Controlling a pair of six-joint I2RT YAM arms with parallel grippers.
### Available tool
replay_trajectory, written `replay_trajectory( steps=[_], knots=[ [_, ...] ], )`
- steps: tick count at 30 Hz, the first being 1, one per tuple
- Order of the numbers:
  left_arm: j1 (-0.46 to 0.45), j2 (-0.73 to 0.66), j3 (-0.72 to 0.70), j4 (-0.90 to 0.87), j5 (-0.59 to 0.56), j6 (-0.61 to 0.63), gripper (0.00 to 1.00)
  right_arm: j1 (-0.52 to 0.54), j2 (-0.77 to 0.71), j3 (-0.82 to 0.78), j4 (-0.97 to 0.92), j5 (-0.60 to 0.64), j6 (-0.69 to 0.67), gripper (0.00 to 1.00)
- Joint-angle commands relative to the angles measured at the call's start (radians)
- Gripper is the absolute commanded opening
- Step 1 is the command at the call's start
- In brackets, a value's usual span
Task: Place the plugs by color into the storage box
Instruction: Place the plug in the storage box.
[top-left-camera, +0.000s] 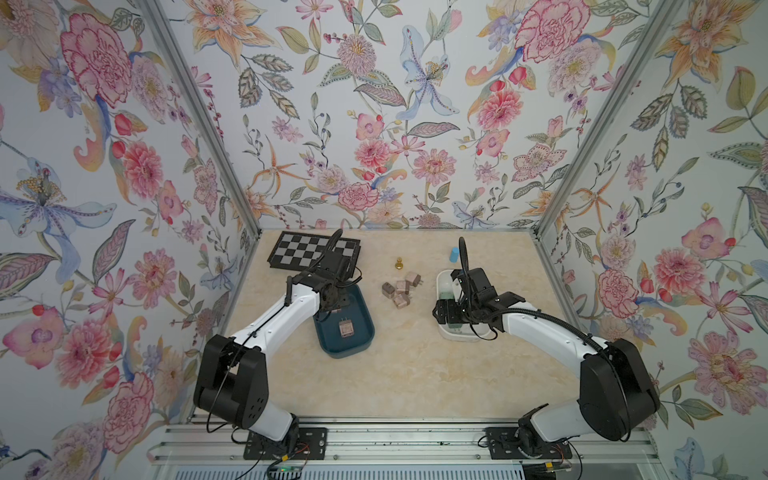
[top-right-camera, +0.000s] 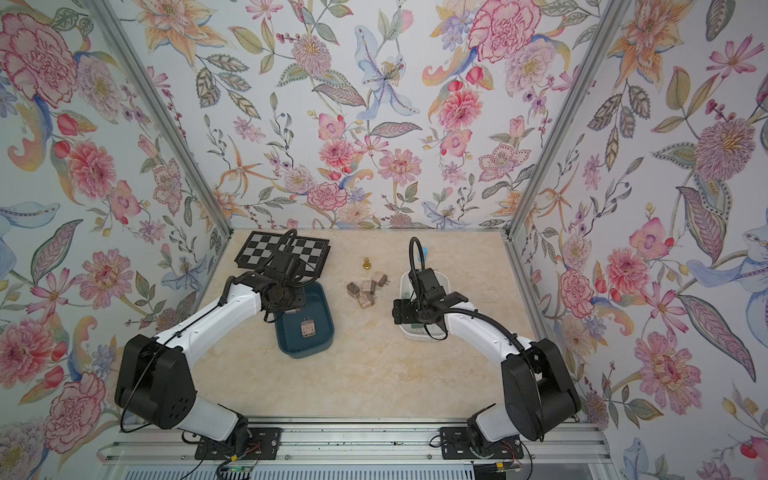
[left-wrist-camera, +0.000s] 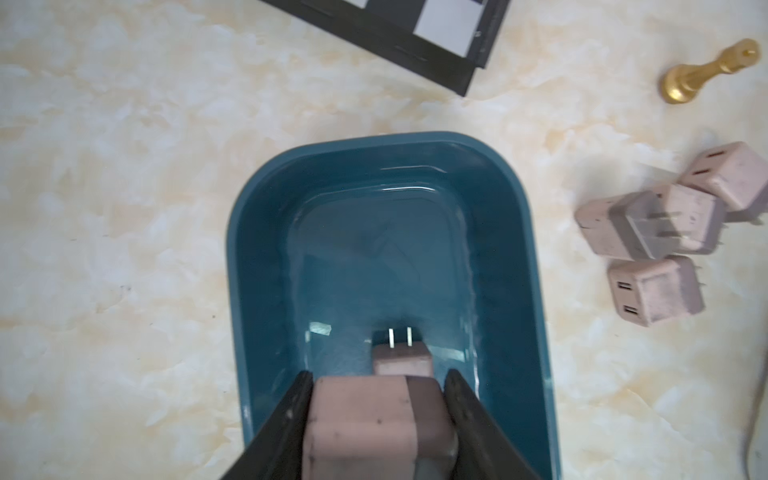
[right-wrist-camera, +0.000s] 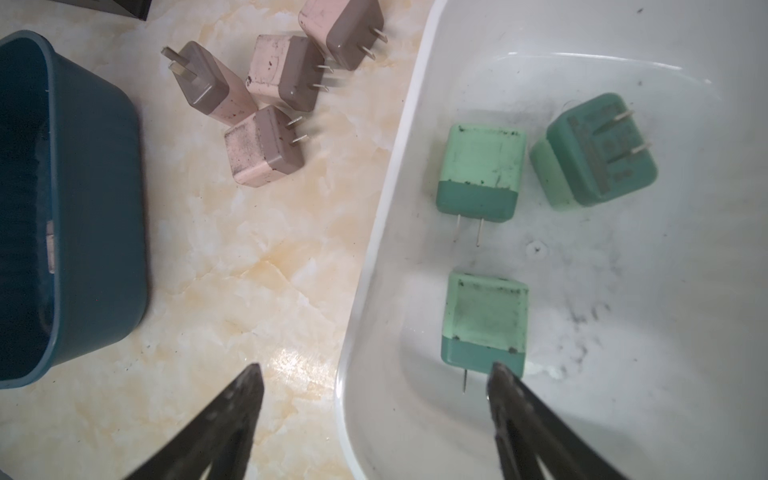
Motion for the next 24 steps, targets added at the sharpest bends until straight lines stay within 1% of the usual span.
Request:
replay_trajectory(
  steps=[1, 3, 4, 11, 17, 20, 24],
  knots=[
    [0.049, 0.005, -0.039, 0.029, -0.024, 0.073, 0.45, 0.013, 0.017, 0.019, 0.002, 0.015, 0.016, 0.86],
    [0.069, 0.029, -0.039, 0.056, -0.020, 0.083, 0.45, 0.024, 0.023, 0.024, 0.001, 0.019, 0.019, 0.86],
    [0.074, 0.067, -0.037, 0.074, -0.013, 0.086, 0.45, 0.030, 0.026, 0.027, 0.001, 0.021, 0.020, 0.86],
    [0.075, 0.196, -0.018, 0.166, 0.030, 0.084, 0.45, 0.068, 0.053, 0.047, -0.004, 0.036, 0.031, 0.86],
    [0.075, 0.251, -0.041, 0.208, 0.035, 0.081, 0.46, 0.084, 0.073, 0.070, -0.015, 0.046, 0.029, 0.86],
    [0.075, 0.268, -0.046, 0.212, 0.026, 0.083, 0.51, 0.089, 0.089, 0.085, -0.018, 0.046, 0.031, 0.86],
    [0.075, 0.281, -0.035, 0.202, 0.023, 0.085, 0.63, 0.101, 0.109, 0.107, -0.023, 0.047, 0.026, 0.86]
  ],
)
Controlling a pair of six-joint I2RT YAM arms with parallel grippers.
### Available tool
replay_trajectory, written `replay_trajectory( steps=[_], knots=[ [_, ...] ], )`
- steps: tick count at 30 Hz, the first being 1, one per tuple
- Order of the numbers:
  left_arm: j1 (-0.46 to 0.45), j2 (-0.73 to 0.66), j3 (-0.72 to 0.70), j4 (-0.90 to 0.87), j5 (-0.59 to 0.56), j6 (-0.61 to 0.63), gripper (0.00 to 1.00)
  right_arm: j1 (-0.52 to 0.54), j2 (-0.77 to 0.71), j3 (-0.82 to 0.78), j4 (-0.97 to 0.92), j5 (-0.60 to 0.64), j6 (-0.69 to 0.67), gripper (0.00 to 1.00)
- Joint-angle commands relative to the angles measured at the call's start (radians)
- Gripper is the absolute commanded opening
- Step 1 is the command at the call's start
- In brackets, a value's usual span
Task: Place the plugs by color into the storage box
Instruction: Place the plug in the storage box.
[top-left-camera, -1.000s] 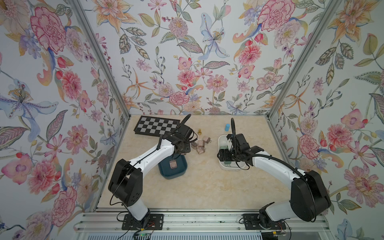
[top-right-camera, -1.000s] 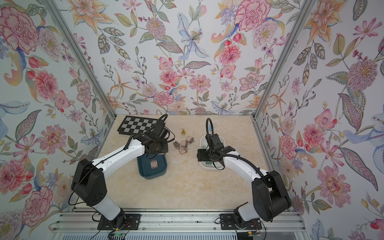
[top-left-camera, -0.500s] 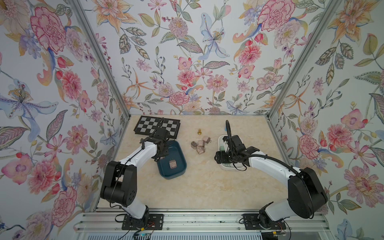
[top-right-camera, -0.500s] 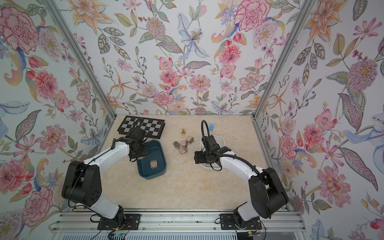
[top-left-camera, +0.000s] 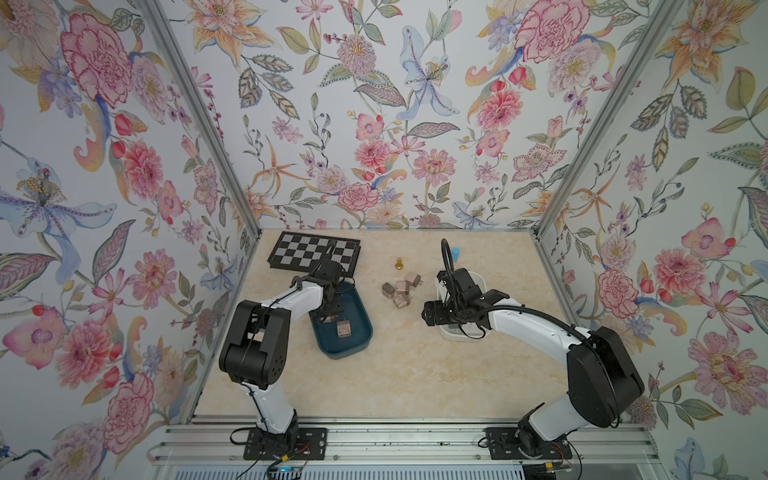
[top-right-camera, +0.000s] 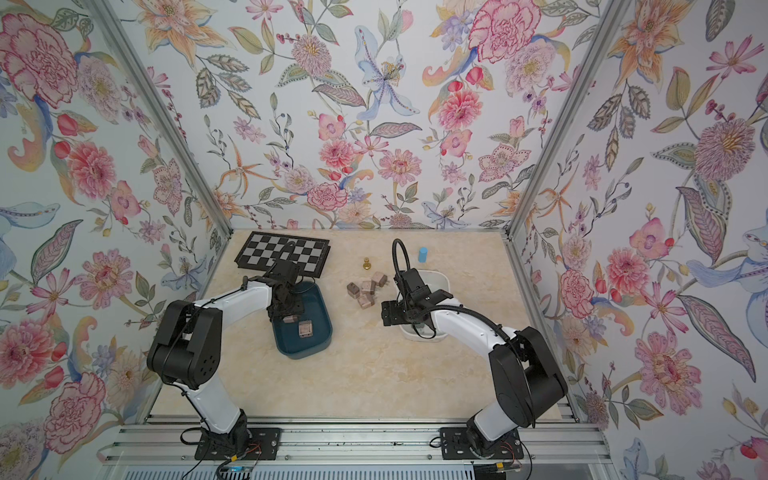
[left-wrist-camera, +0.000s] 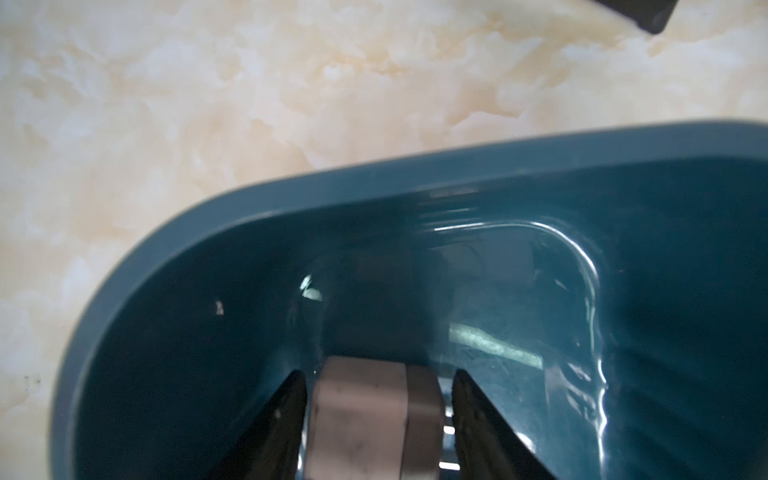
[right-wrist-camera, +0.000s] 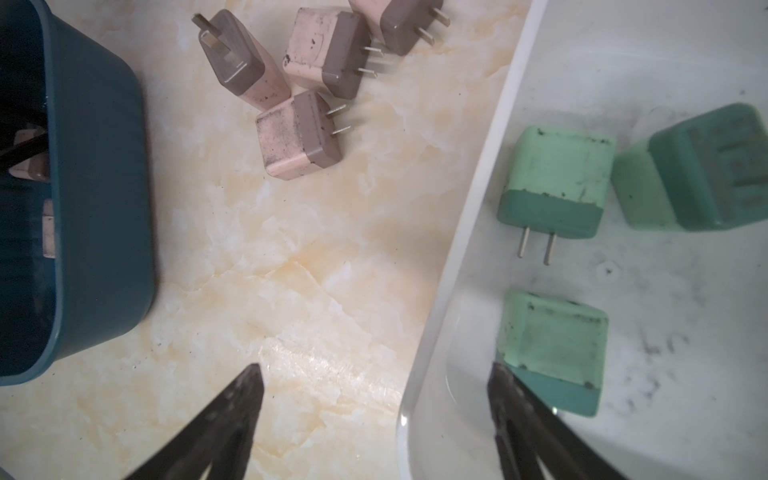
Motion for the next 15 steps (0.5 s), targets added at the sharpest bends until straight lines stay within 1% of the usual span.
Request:
replay_trajectory(
  steps=[1, 4, 6, 11, 15],
  knots=[
    [0.004, 0.014, 0.002, -0.009, -0.012, 0.007, 0.66, 0.015, 0.022, 0.039, -0.020, 0.019, 0.008, 0.86],
    [-0.004, -0.023, 0.020, -0.040, -0.021, -0.001, 0.77, 0.020, 0.031, 0.049, -0.020, 0.019, 0.007, 0.86],
    [-0.017, -0.059, 0.041, -0.062, -0.019, -0.012, 0.81, 0.023, 0.040, 0.056, -0.021, 0.019, 0.003, 0.86],
    [-0.083, -0.117, 0.143, -0.107, -0.007, -0.050, 0.85, 0.029, 0.086, 0.105, -0.020, 0.008, -0.034, 0.86],
    [-0.140, -0.084, 0.236, -0.097, 0.035, -0.087, 0.88, 0.029, 0.137, 0.165, -0.019, 0.007, -0.072, 0.86]
  ],
)
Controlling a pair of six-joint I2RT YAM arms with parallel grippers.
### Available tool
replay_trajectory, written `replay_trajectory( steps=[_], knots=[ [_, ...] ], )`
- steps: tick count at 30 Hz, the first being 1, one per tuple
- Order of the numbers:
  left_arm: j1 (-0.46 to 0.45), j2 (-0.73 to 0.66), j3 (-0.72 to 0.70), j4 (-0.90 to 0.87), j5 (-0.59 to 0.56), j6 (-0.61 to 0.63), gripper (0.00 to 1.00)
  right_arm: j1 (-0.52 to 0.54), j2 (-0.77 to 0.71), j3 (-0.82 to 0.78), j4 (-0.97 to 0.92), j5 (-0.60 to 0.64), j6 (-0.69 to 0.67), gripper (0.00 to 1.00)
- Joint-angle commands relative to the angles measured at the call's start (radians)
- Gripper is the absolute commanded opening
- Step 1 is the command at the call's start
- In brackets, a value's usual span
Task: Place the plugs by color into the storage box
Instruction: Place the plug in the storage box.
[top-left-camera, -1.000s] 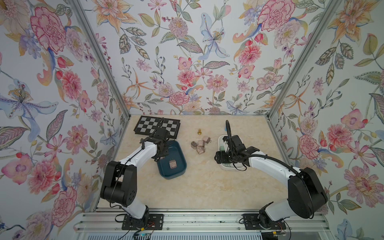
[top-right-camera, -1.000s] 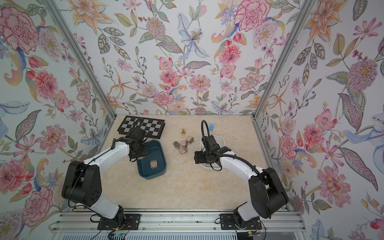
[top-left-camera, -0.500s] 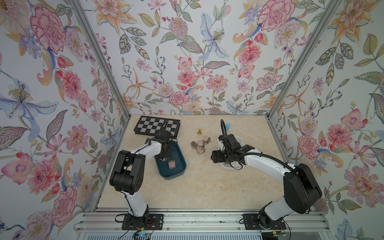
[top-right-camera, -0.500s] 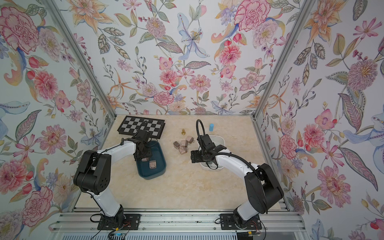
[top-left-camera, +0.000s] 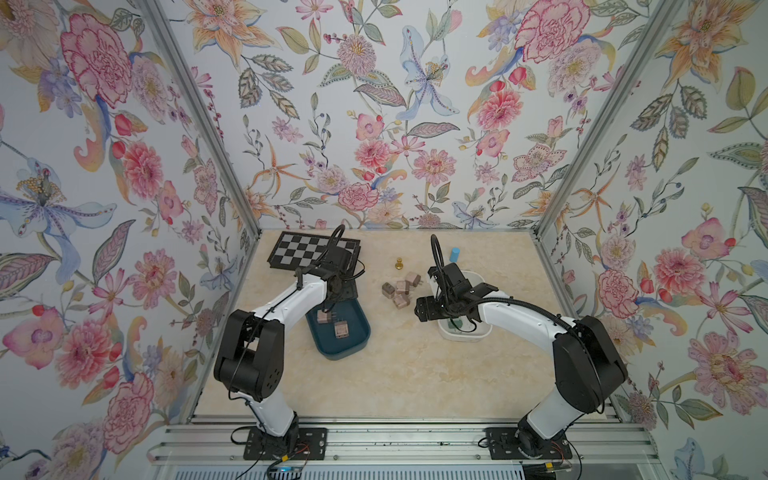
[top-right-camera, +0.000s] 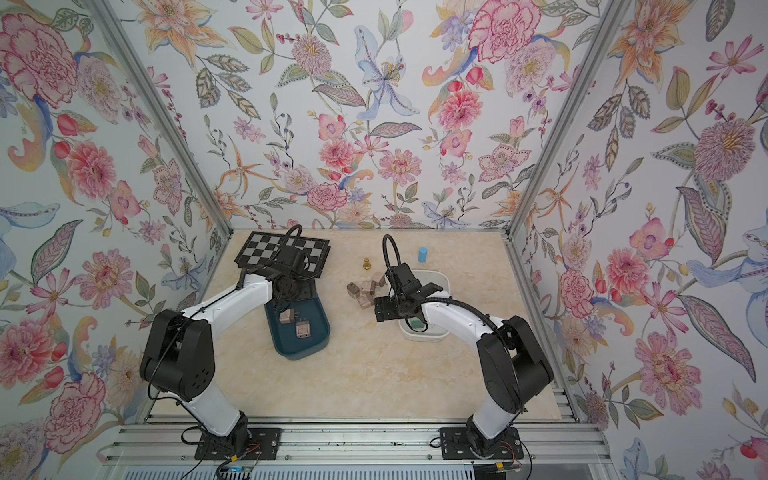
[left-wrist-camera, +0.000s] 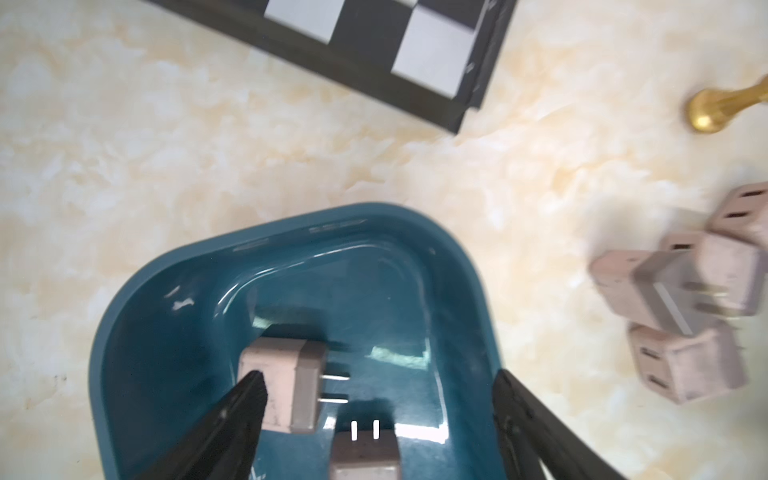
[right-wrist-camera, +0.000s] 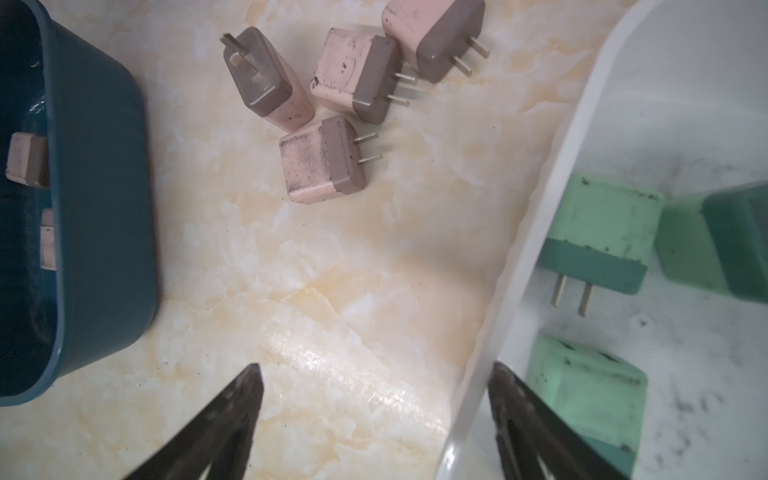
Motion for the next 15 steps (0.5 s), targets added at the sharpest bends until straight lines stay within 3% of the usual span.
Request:
replay_trajectory(
  steps=[1, 7, 15],
  knots=[
    [-0.051, 0.020, 0.080, -0.013, 0.040, -0.051, 0.90, 0.003, 0.041, 0.062, -0.005, 0.003, -0.042, 0.86],
    [-0.152, 0.193, 0.269, -0.060, 0.046, -0.109, 0.92, -0.030, 0.046, 0.082, -0.005, -0.017, -0.043, 0.86],
    [-0.200, 0.377, 0.419, -0.059, 0.077, -0.170, 0.92, -0.066, -0.015, 0.034, -0.002, -0.034, -0.046, 0.87]
  ],
)
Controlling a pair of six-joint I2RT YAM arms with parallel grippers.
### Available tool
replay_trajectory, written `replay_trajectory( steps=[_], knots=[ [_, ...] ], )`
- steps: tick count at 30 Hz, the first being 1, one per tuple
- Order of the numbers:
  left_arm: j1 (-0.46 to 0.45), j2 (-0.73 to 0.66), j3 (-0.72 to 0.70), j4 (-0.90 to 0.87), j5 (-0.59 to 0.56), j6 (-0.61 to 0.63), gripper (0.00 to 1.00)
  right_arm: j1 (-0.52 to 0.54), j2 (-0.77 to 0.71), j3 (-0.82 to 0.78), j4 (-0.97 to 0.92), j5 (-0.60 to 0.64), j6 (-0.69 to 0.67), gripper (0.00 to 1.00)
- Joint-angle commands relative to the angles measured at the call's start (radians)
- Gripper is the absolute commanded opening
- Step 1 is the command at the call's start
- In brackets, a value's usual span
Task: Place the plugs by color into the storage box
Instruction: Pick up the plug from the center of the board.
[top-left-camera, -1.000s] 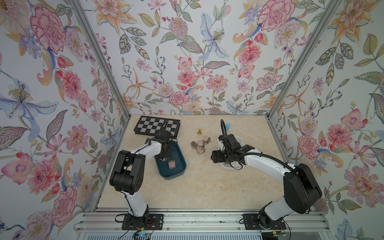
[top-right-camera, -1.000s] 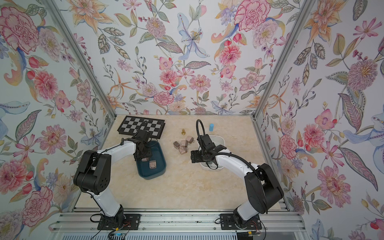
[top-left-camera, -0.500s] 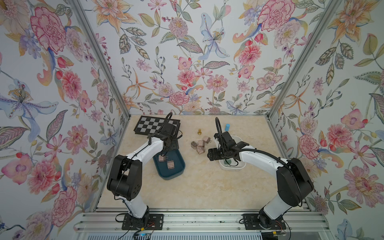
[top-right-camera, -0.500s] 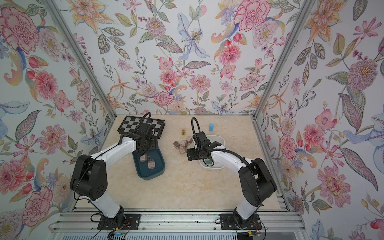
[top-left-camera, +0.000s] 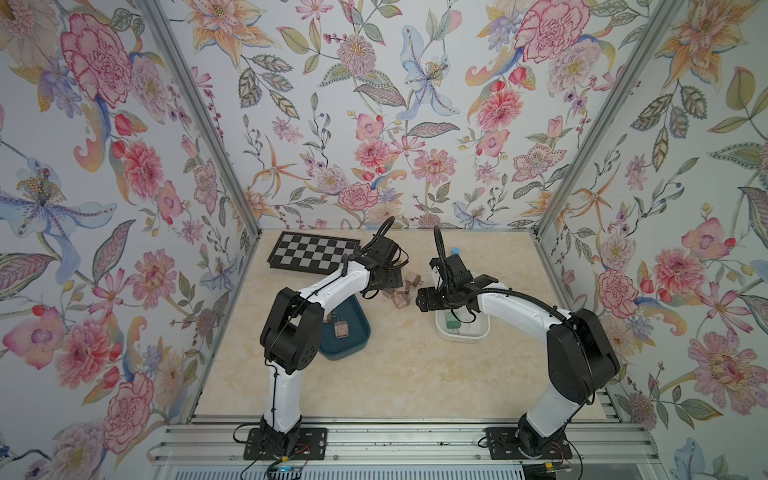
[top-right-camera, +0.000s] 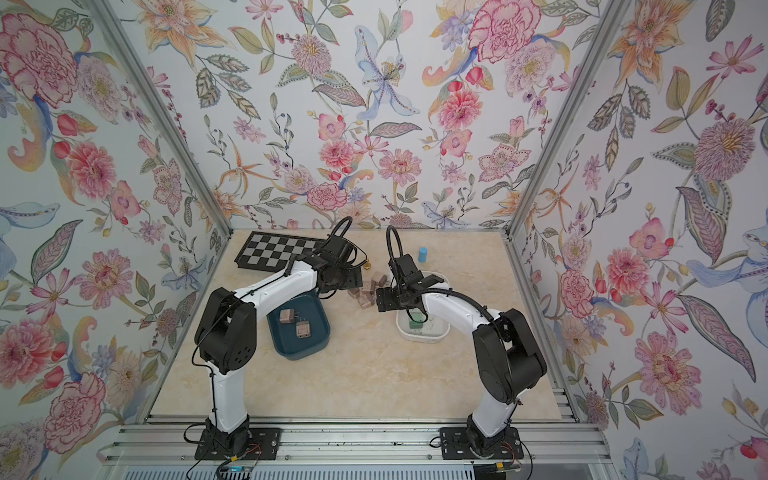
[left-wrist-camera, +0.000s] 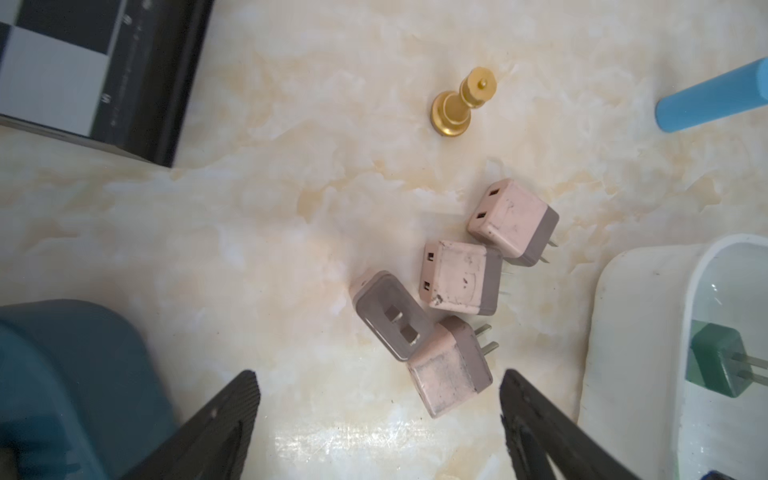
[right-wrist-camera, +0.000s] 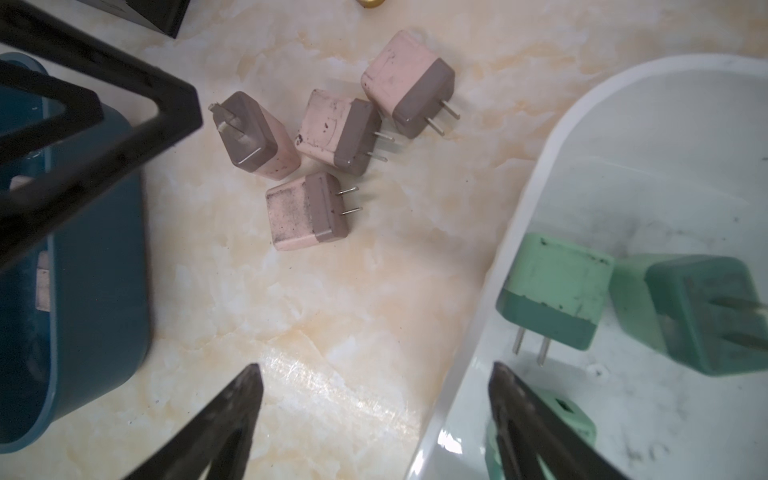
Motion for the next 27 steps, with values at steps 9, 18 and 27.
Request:
replay_trajectory(
  steps=[9, 18, 27],
  knots=[
    [-0.021, 0.165, 0.171, -0.057, -0.007, -0.075, 0.91, -0.021, -0.102, -0.073, 0.005, -0.038, -0.018, 0.87],
    [-0.023, 0.224, 0.215, -0.085, -0.026, -0.073, 0.80, -0.026, -0.127, -0.124, 0.024, -0.050, -0.017, 0.87],
    [-0.022, 0.249, 0.251, -0.136, -0.062, -0.050, 0.61, -0.028, -0.123, -0.133, 0.036, -0.057, -0.010, 0.87]
  ],
)
